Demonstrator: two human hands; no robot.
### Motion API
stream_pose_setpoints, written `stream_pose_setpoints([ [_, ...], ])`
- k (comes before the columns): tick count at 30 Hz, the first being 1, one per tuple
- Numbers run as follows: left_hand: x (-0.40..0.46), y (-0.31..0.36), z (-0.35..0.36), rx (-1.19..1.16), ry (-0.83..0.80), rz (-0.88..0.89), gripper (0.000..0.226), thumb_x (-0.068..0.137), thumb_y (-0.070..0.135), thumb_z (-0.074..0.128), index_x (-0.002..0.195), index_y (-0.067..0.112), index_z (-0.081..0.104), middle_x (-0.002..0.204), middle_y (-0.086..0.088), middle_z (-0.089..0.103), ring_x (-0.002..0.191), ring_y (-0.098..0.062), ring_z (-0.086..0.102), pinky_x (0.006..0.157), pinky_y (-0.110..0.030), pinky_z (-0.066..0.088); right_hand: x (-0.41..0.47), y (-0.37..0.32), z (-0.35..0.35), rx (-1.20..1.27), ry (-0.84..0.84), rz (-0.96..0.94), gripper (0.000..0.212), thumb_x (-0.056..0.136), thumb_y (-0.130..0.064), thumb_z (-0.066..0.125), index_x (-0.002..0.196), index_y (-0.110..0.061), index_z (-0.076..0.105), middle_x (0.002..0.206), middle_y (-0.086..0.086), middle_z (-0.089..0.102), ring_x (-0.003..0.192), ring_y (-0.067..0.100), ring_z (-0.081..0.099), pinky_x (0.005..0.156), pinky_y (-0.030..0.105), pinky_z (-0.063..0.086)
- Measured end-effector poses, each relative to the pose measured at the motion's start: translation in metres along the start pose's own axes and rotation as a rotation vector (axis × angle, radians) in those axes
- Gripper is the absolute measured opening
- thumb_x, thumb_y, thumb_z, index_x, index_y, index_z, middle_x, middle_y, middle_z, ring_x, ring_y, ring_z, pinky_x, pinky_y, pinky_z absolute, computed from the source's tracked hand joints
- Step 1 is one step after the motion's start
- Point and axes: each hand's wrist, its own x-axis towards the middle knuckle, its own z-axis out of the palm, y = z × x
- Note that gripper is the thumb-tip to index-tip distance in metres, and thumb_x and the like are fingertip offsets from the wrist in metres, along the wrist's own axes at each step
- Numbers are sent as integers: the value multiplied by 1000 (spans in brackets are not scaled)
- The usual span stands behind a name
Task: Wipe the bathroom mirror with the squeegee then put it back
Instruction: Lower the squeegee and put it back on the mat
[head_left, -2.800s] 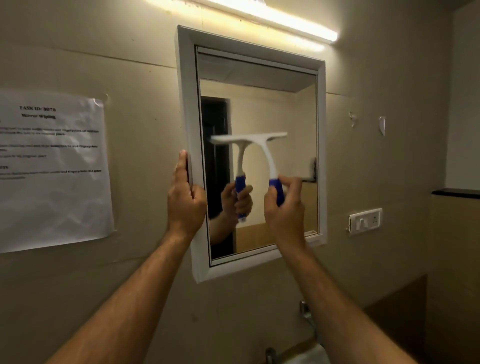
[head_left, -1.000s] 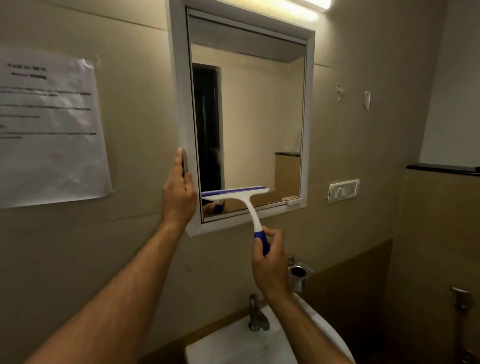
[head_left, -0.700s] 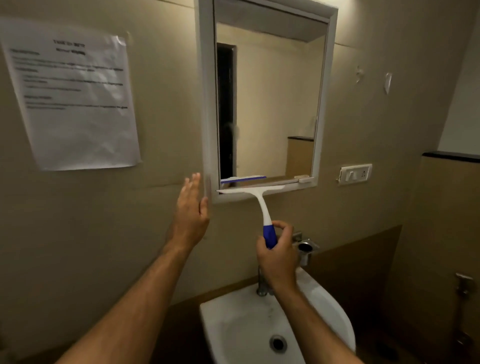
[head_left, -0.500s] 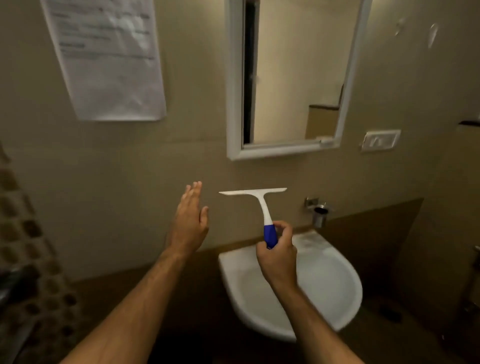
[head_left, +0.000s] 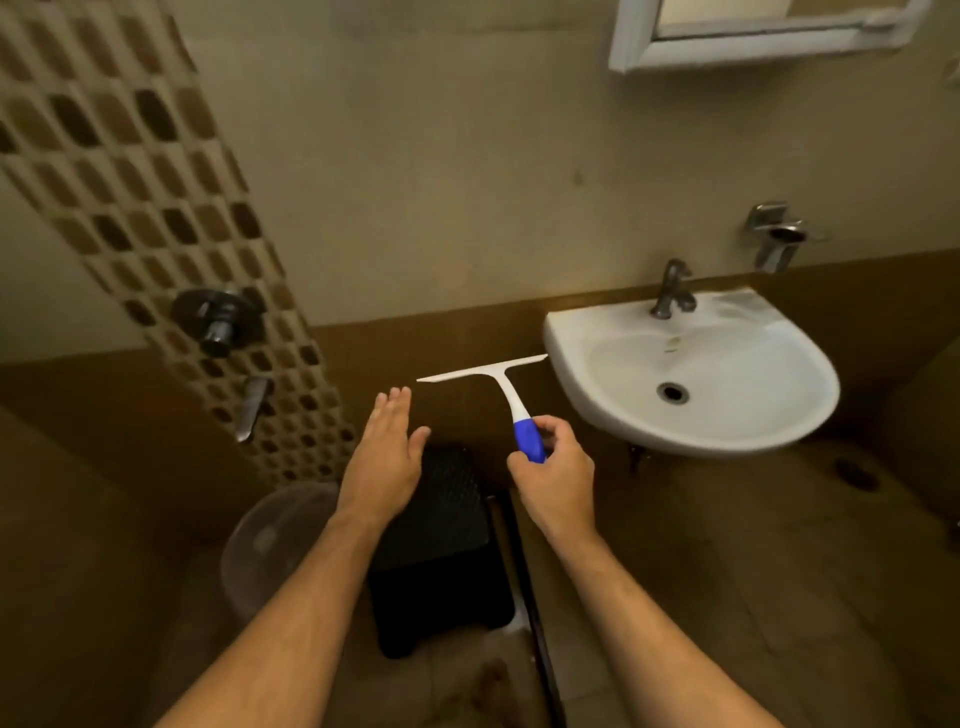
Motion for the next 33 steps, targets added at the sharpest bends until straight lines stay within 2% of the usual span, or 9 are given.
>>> stream_pose_setpoints([
  [2,-13,-21,-4,13,-27,-48,63,103,41,39,155,15,15,162,0,14,149,-12,3,122,-32,9,-13,7,17,-9,-28,20,44,77,-14,72,116,-27,56,101,-7,60,78,10,64,64,17,50],
  [4,-24,-43,-9,-10,-46,-116,63,103,42,37,155,15,14,162,-1,14,150,-14,2,122,-34,10,-22,14,37,-47,-59,34,45,79,-16,71,119,-27,55,105,-6,61,82,10,64,66,17,48],
  [10,-23,-119,-11,-74,-86,-223,63,103,45,33,156,18,12,163,2,11,149,-11,0,122,-35,10,-20,36,105,-204,-119,12,45,83,-22,66,124,-30,51,112,-10,56,100,11,57,86,36,56],
  [16,-4,-200,-7,-4,-188,-187,64,103,48,28,156,17,11,163,4,8,149,-9,-3,119,-30,9,6,54,185,-302,-145,106,49,87,-23,61,132,-26,43,117,-1,61,96,14,61,84,35,55],
  [20,21,-254,11,25,-259,-220,65,102,51,24,156,19,9,163,5,6,149,-9,-3,122,-41,17,25,77,229,-383,-159,102,36,89,-19,58,123,-24,48,114,2,60,98,19,60,84,33,50],
  [23,29,-271,28,4,-288,-248,66,101,51,24,156,18,10,163,3,8,149,-11,-2,122,-39,14,34,98,244,-508,-228,107,19,92,-19,53,109,-26,52,104,4,52,90,27,57,75,32,43],
  [25,37,-280,44,-30,-320,-266,65,102,48,26,156,16,10,163,2,7,150,-12,-2,123,-36,9,42,118,252,-575,-266,132,14,93,-19,51,105,-26,53,102,2,46,82,29,57,72,34,46],
  [30,53,-295,89,-31,-355,-278,67,99,49,23,156,14,13,163,-1,10,150,-13,-1,123,-32,6,68,164,270,-621,-334,150,12,96,-22,49,107,-25,55,107,3,45,70,20,52,72,40,53],
  [33,60,-298,113,2,-375,-241,63,102,46,24,156,15,11,163,2,8,149,-11,-2,119,-27,2,87,181,284,-631,-364,142,12,98,-25,47,108,-25,53,108,3,45,70,23,56,71,44,55],
])
